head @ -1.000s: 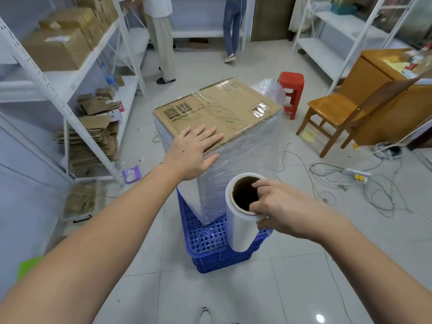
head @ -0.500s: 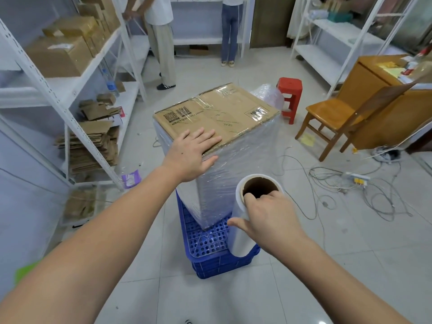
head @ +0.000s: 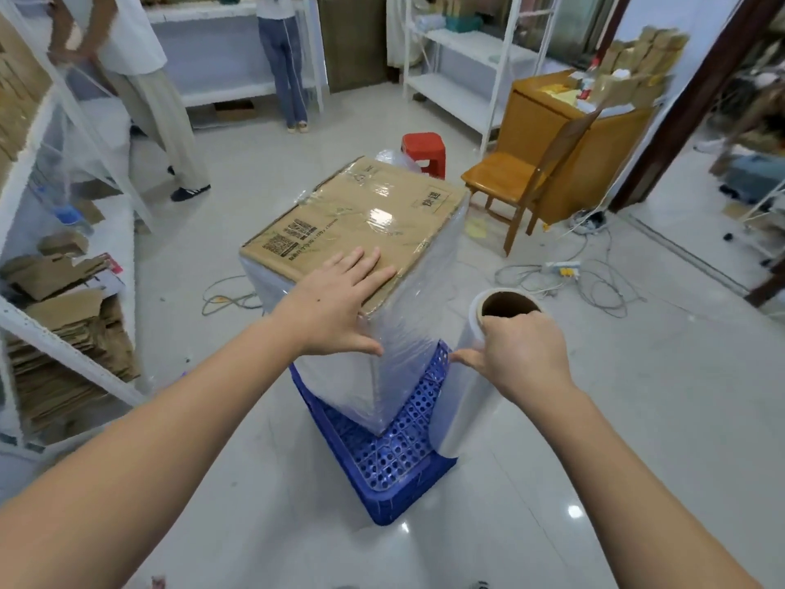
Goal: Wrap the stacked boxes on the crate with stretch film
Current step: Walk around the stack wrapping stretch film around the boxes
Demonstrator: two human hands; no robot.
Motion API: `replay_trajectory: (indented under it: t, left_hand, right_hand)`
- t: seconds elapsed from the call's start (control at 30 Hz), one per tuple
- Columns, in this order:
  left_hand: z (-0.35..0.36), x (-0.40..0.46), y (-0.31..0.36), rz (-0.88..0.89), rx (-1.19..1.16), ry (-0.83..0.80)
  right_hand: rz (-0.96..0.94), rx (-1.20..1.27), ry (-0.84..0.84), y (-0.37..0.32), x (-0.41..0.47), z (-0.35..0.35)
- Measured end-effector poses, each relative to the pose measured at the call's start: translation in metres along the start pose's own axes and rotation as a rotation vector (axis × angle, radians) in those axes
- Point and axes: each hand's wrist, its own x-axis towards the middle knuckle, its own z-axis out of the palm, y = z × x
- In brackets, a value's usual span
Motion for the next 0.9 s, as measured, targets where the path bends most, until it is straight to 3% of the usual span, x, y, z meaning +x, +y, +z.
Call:
replay_trajectory:
  t: [0.23, 0.53, 0.77, 0.9]
  left_hand:
    - [0.006, 0.001, -0.014, 0.097, 0.041, 0.08]
    - [0.001, 0.006, -0.021, 0.079, 0.014, 0.067]
    - [0.002, 0.006, -0.017, 0.073, 0.022, 0.063]
    - [0.004, 0.004, -0.012, 0.065, 0.023, 0.071]
  right_hand:
    - [0.007, 0.002, -0.029, -0.033, -0.021, 0.001]
    - [-0.25, 0.089, -0.084, -0.044, -0.035, -0.007]
    - [-0.486, 0.185, -0.226, -0.077, -0.055, -0.023]
    - [-0.599, 0.091, -0.135, -0.091, -0.064, -0.015]
